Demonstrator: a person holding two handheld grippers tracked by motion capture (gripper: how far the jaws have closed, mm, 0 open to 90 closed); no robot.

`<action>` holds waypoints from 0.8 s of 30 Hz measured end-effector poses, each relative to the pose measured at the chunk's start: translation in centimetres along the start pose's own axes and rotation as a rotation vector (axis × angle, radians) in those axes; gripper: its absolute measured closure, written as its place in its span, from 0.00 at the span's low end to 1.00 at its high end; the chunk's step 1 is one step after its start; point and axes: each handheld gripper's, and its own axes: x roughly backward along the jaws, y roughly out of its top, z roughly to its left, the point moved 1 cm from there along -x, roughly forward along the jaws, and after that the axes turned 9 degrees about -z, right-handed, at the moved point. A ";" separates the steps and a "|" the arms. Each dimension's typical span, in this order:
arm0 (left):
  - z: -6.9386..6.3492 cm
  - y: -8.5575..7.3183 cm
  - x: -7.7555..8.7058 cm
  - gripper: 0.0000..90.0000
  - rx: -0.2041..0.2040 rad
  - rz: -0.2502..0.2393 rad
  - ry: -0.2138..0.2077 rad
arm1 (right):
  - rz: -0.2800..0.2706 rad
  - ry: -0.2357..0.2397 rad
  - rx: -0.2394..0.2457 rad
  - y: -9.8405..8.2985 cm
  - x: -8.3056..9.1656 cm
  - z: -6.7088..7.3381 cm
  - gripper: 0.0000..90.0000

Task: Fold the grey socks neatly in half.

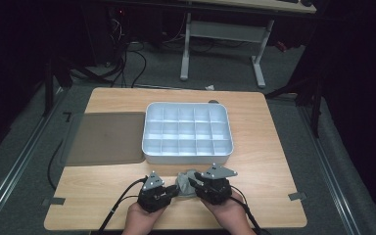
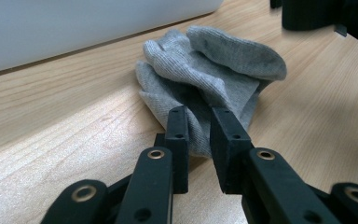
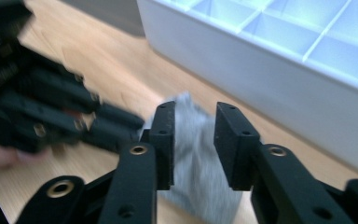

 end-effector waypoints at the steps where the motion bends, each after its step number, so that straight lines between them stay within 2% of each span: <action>1: 0.0 0.0 0.1 0.86 0.002 -0.006 -0.003 | 0.015 0.001 -0.002 -0.5 -0.1 0.0 0.72; 3: 0.0 0.0 0.1 0.85 0.003 -0.009 -0.003 | 0.036 -0.018 -0.004 -1.5 -0.5 -0.1 0.70; 5: -0.1 0.2 0.5 0.82 -0.011 -0.040 0.000 | 0.051 -0.027 -0.001 -2.2 -0.8 -0.1 0.70; 6: -0.1 0.2 0.5 0.80 -0.011 -0.040 0.000 | 0.055 -0.031 0.006 -2.4 -0.9 -0.1 0.70; 7: -0.6 0.9 1.1 0.78 -0.032 -0.091 0.001 | 0.057 -0.034 0.011 -2.6 -1.1 -0.1 0.72; 8: -0.6 0.9 1.1 0.77 -0.032 -0.091 0.001 | 0.057 -0.034 0.011 -2.6 -1.1 -0.1 0.72; 9: -1.4 1.8 1.3 0.76 -0.068 -0.138 -0.008 | 0.060 -0.034 0.007 -3.0 -1.2 -0.1 0.78; 10: -1.4 1.8 1.3 0.77 -0.068 -0.138 -0.008 | 0.060 -0.034 0.007 -3.0 -1.2 -0.1 0.78; 11: -1.8 2.2 1.1 0.77 -0.085 -0.145 -0.011 | 0.060 -0.028 0.008 -3.3 -1.3 -0.1 0.93; 12: -2.3 2.4 0.8 0.77 -0.103 -0.143 -0.011 | 0.060 -0.028 0.008 -3.3 -1.3 -0.1 0.93; 13: -2.7 2.4 0.3 0.79 -0.121 -0.128 -0.003 | 0.051 -0.032 0.003 -3.4 -1.3 -0.1 0.95; 14: -2.9 1.9 -1.0 0.84 -0.131 -0.083 0.008 | 0.030 -0.029 -0.013 -3.4 -1.0 -0.2 0.96; 15: -2.8 1.6 -1.7 0.86 -0.125 -0.047 0.017 | 0.021 -0.026 -0.022 -3.5 -0.9 -0.3 0.96; 16: -2.8 1.6 -1.7 0.87 -0.125 -0.047 0.017 | 0.016 -0.026 -0.027 -3.5 -0.8 -0.4 0.96; 17: -2.8 1.0 -2.7 0.88 -0.129 0.016 0.041 | 0.011 -0.024 -0.032 -3.5 -0.7 -0.5 0.96; 18: -2.9 0.7 -3.1 0.89 -0.140 0.041 0.050 | 0.006 -0.024 -0.035 -3.5 -0.6 -0.6 0.96; 19: -3.0 0.6 -3.2 0.89 -0.156 0.051 0.059 | 0.000 -0.025 -0.042 -3.5 -0.4 -0.6 0.96; 21: -3.0 0.7 -3.4 0.91 -0.161 0.056 0.066 | -0.014 -0.019 -0.059 -3.3 -0.1 -0.8 0.96; 24: -2.9 0.7 -3.5 0.91 -0.153 0.055 0.061 | -0.025 -0.010 -0.068 -2.9 0.2 -0.9 0.96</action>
